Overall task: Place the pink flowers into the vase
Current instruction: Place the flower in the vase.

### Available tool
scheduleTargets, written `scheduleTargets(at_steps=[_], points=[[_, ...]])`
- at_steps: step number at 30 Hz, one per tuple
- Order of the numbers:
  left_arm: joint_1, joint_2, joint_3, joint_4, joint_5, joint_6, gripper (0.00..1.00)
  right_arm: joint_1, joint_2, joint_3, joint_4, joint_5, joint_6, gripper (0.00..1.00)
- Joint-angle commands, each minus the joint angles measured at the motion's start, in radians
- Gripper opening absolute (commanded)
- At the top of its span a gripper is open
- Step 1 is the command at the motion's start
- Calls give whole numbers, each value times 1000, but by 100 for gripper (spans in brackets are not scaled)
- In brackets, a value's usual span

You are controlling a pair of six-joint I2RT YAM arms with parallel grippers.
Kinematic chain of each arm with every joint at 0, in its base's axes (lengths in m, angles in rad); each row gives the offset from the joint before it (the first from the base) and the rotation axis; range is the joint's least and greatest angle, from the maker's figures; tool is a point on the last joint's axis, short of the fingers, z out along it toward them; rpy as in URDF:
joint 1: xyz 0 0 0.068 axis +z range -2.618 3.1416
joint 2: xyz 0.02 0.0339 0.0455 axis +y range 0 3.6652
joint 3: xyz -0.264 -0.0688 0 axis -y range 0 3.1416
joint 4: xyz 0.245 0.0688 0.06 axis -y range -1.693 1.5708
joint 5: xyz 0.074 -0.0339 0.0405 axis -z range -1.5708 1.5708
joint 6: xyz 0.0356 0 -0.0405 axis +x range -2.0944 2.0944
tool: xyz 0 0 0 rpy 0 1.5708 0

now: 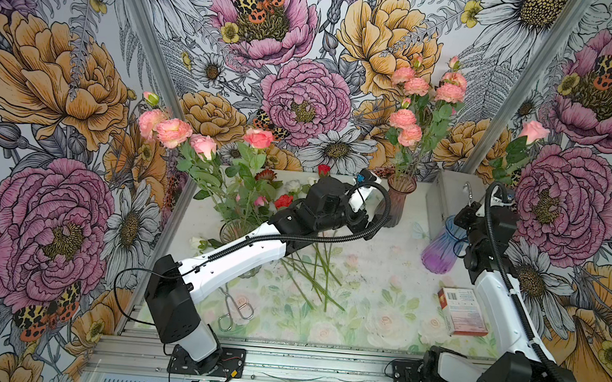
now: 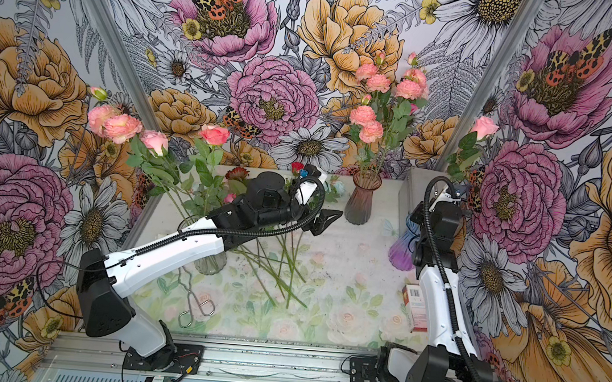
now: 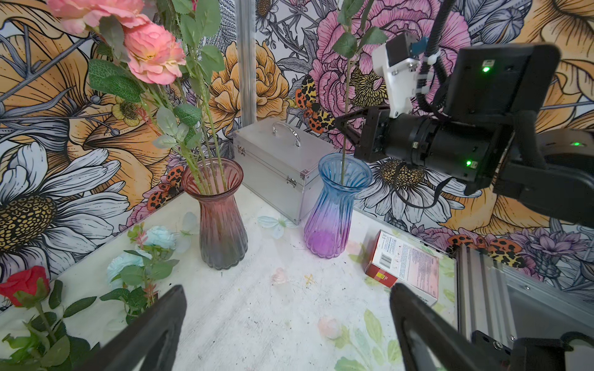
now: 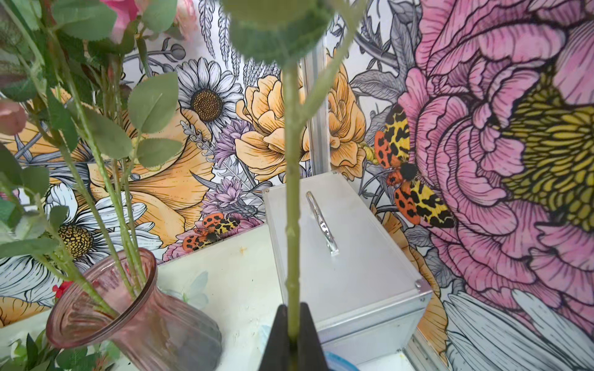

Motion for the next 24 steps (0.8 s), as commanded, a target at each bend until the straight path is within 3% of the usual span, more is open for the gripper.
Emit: scheduleTargets(at_steps=[1, 7, 18, 24], points=[[8, -39, 2, 7, 20, -11, 98, 4, -31, -14, 5, 26, 22, 0], [8, -57, -15, 7, 12, -17, 98, 11, -73, -61, -9, 68, 32, 9], [7, -56, -5, -2, 11, -27, 98, 14, -99, -96, -32, 94, 52, 13], [10, -68, -12, -14, -9, -29, 98, 14, -116, -93, -34, 99, 62, 29]])
